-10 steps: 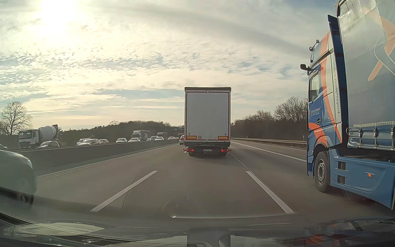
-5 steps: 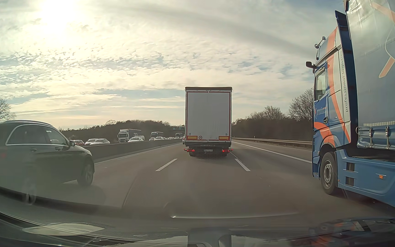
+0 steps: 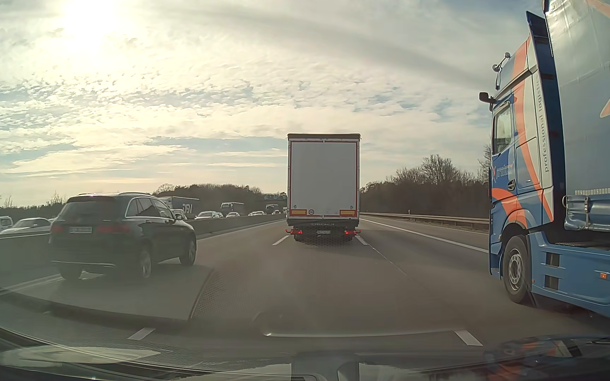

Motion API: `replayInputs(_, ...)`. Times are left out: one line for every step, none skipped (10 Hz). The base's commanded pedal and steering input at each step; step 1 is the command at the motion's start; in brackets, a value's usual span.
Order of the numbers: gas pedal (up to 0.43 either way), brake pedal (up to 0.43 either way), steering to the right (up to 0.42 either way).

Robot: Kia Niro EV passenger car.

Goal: Follow the waypoints while adhering to traffic rules and regulations

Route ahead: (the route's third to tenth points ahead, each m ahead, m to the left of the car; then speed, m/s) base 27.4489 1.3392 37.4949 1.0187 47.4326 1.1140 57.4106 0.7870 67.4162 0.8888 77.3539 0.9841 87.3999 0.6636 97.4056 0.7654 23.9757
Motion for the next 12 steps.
replayInputs(0.0, 0.0, -0.003)
replayInputs(0.0, 0.0, -0.002)
replayInputs(0.0, 0.0, -0.003)
replayInputs(0.0, 0.0, -0.003)
replayInputs(0.0, 0.0, -0.002)
replayInputs(0.0, 0.0, -0.003)
replayInputs(0.0, 0.0, -0.003)
replayInputs(0.008, 0.0, -0.003)
replayInputs(0.02, 0.0, -0.003)
replayInputs(0.02, 0.0, -0.003)
replayInputs(0.02, 0.0, -0.003)
replayInputs(0.028, 0.0, -0.003)
